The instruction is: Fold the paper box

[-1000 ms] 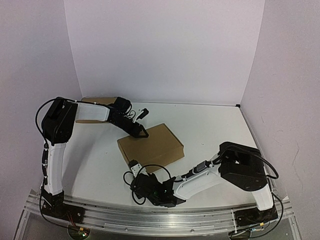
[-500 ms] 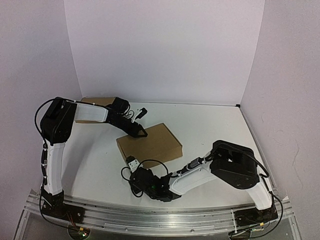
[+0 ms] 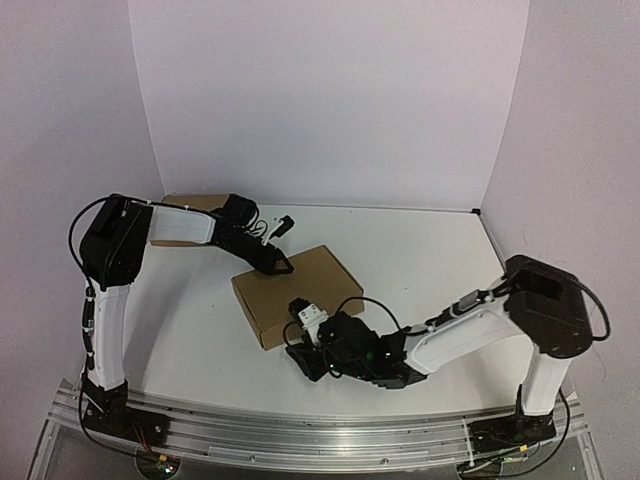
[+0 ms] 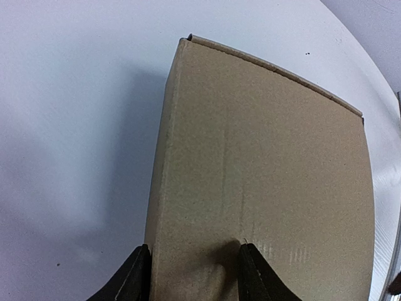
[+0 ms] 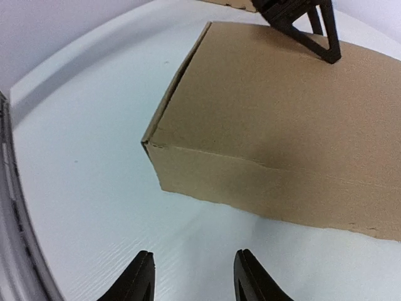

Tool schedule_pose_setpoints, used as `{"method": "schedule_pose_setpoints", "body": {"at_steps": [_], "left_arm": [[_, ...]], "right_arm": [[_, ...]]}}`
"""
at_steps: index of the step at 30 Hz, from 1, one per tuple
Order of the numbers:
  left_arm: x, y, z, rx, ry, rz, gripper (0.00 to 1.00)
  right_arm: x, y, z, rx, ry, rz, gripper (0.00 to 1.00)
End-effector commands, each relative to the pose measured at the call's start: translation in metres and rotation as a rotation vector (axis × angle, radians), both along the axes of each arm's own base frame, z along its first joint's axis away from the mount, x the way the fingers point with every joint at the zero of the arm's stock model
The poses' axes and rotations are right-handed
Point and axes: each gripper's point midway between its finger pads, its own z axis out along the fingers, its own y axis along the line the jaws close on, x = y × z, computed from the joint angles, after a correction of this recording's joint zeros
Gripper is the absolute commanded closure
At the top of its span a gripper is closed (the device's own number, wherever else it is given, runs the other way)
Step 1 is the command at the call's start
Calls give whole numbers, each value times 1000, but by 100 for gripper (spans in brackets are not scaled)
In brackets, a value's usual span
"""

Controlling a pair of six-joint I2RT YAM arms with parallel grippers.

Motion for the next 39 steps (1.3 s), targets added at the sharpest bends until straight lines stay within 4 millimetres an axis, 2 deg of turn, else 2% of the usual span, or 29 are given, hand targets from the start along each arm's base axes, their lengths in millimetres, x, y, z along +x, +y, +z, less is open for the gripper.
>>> {"method": "schedule_pose_setpoints", "body": {"at_steps": [1, 4, 5, 7, 9, 11, 19, 23, 28, 33, 36, 39], "left_arm": [[-42, 28, -80, 255, 111, -87, 58], [-46, 24, -83, 251, 114, -132, 57], [-47, 23, -83, 248, 115, -137, 57], [-49, 22, -84, 244, 121, -145, 57], [-50, 21, -85, 244, 126, -149, 57], [-51, 20, -86, 245, 128, -153, 57], [-56, 11, -86, 237, 125, -205, 57], [-61, 6, -86, 230, 134, -248, 57], [-75, -6, -87, 228, 116, -359, 57], [-79, -13, -84, 221, 87, -418, 57], [-68, -16, -83, 226, 38, -422, 56], [-52, -23, -83, 233, -28, -440, 55]], "right_arm": [[-15, -41, 20, 49, 103, -19, 63], [6, -94, -3, 15, 161, -153, 76], [14, -108, -5, 2, 146, -195, 80], [34, -131, -8, -22, 115, -276, 84], [49, -143, -11, -35, 96, -316, 87], [62, -141, -10, -32, 80, -318, 90], [93, -108, -27, -1, 114, -287, 96], [116, -113, -31, -3, 62, -345, 100], [135, -93, -20, 82, -1, -298, 100], [135, -69, -6, 175, -2, -227, 100], [122, -79, 5, 201, 29, -225, 100], [94, -102, 9, 156, 119, -229, 96]]}}
